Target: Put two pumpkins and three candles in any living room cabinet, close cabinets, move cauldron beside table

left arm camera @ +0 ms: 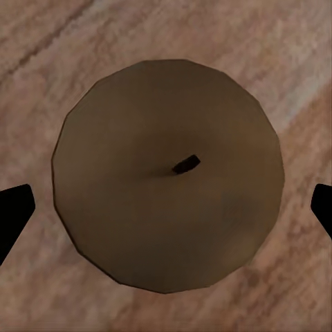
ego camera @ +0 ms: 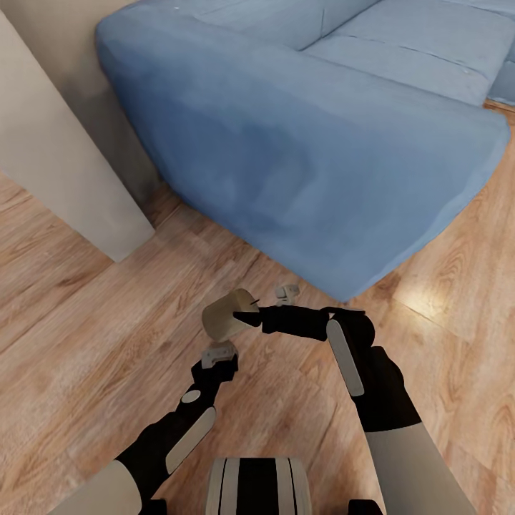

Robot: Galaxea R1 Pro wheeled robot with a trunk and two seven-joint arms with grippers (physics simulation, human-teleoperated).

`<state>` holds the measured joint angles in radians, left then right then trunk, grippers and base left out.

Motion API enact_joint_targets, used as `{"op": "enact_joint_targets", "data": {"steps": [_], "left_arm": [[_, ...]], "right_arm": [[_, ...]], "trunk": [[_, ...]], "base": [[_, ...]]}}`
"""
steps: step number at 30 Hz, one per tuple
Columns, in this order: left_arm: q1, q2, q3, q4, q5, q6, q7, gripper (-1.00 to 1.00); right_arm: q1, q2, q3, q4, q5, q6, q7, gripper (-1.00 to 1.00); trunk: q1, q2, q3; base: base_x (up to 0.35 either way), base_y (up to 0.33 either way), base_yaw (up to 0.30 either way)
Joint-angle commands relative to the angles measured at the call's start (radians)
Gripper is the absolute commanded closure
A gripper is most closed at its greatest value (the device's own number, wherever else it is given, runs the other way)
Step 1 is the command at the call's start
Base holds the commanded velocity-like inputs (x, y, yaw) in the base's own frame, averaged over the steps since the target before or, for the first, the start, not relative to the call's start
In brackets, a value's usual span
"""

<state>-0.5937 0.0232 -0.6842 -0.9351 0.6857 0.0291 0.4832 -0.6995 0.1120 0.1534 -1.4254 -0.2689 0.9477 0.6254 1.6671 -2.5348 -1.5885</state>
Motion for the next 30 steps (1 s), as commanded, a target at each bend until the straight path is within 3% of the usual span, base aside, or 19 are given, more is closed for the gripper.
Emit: {"op": "enact_joint_targets", "data": {"steps": [1,10,30], "left_arm": [[0.0,0.0,0.0,0.0,0.0,0.0,0.0,-1.0],[0.0,0.001,0.0,-0.002,0.0,-0.001,0.001,-1.0],[0.0,0.004,0.003,-0.004,-0.002,-0.003,0.002,-1.0]], "right_arm": [[0.0,0.0,0.0,0.0,-0.001,0.0,0.0,1.0],[0.0,0.001,0.0,0.0,-0.001,0.0,0.0,1.0],[0.0,0.003,0.0,0.0,-0.001,0.0,-0.001,1.0]], "trunk": [[0.0,0.0,-0.004],[0.002,-0.001,-0.019],[0.002,-0.001,-0.019]], "base": [[0.0,0.0,0.0],[0.0,0.0,0.0],[0.017,0.0,0.0]]}}
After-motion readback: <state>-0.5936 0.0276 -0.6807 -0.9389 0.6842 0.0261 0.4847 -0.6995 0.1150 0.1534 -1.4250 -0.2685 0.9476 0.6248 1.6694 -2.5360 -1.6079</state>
